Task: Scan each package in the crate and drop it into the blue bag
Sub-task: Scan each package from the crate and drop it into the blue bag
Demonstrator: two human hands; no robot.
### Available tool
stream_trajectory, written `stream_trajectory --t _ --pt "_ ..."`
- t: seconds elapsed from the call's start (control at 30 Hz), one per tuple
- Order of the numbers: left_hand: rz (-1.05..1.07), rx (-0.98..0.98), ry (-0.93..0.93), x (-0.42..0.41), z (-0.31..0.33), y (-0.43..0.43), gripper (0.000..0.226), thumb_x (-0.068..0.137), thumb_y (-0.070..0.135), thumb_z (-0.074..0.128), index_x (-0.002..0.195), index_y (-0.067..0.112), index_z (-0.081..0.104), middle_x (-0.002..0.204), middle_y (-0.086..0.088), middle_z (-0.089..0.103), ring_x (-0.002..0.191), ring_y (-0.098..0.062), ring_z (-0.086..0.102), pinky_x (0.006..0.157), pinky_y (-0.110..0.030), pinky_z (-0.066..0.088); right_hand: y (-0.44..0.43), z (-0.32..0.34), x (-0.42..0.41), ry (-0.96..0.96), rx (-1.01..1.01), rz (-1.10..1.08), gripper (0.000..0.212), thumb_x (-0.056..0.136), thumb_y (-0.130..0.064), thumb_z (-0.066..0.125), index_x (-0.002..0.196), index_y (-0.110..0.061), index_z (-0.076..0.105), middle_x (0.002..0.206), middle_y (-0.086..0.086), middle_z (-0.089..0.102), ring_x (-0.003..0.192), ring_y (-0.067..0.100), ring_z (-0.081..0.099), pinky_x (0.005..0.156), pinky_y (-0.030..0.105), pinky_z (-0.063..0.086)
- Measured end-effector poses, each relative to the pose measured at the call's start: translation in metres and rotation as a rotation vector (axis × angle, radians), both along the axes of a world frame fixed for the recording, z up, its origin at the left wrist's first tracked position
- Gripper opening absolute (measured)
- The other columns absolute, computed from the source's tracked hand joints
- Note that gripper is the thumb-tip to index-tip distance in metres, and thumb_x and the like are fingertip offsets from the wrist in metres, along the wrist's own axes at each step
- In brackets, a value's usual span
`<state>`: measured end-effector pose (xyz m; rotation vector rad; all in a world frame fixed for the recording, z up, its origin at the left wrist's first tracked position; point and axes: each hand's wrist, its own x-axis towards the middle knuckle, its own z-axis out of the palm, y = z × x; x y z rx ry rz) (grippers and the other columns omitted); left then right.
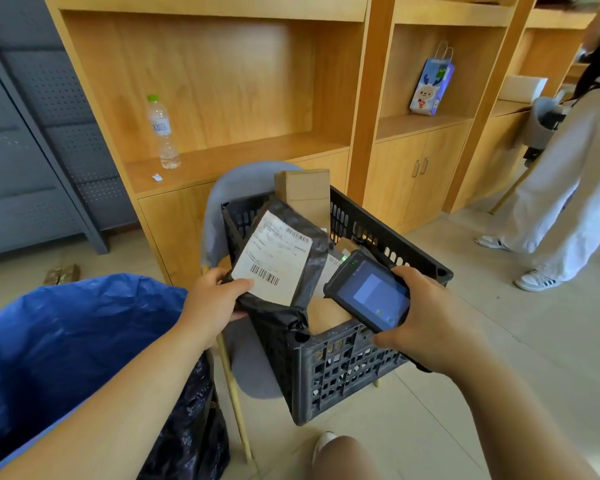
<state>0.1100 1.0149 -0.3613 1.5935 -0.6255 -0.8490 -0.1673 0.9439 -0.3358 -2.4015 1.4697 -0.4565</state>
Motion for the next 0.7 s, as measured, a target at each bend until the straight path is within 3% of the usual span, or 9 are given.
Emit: stream_trajectory --t 0.13,0.23,0.4,0.7 --pt "-0.004 -0.098 -0.407 0.001 0.009 0.001 0.011 0.086 0.016 0.068 0.087 0.024 0.059 0.092 0.009 0.068 0.083 -0.005 0.063 0.061 -0.019 0.046 0.002 0.009 0.000 0.104 -0.031 0.109 0.091 0.051 -0.052 0.079 0.127 -0.037 0.031 0.098 -0.013 0.045 0.087 0.011 0.051 0.070 0.032 0.054" --pt "0.005 -0.130 -0.563 -0.001 0.012 0.000 0.015 0.086 0.022 0.068 0.081 0.030 0.056 0.084 0.014 0.065 0.074 0.004 0.061 0.056 -0.012 0.042 0.004 0.017 0.003 0.154 -0.066 0.147 0.092 0.052 -0.051 0.078 0.130 -0.038 0.029 0.099 -0.013 0.046 0.087 0.011 0.050 0.073 0.032 0.051" --pt "0.015 -0.154 -0.629 -0.005 0.008 -0.003 0.017 0.086 0.024 0.068 0.078 0.031 0.055 0.080 0.017 0.063 0.071 0.018 0.056 0.050 -0.004 0.041 0.006 0.026 0.004 0.189 -0.092 0.152 0.091 0.052 -0.053 0.077 0.130 -0.037 0.032 0.098 -0.015 0.045 0.089 0.012 0.051 0.074 0.034 0.051" --pt "0.039 -0.150 -0.631 0.000 0.006 -0.005 0.014 0.087 0.029 0.068 0.080 0.030 0.055 0.082 0.018 0.063 0.073 0.006 0.060 0.049 -0.006 0.043 0.010 0.036 0.002 0.240 -0.090 0.118 0.090 0.054 -0.053 0.076 0.130 -0.035 0.031 0.098 -0.012 0.050 0.087 0.012 0.051 0.070 0.030 0.051"
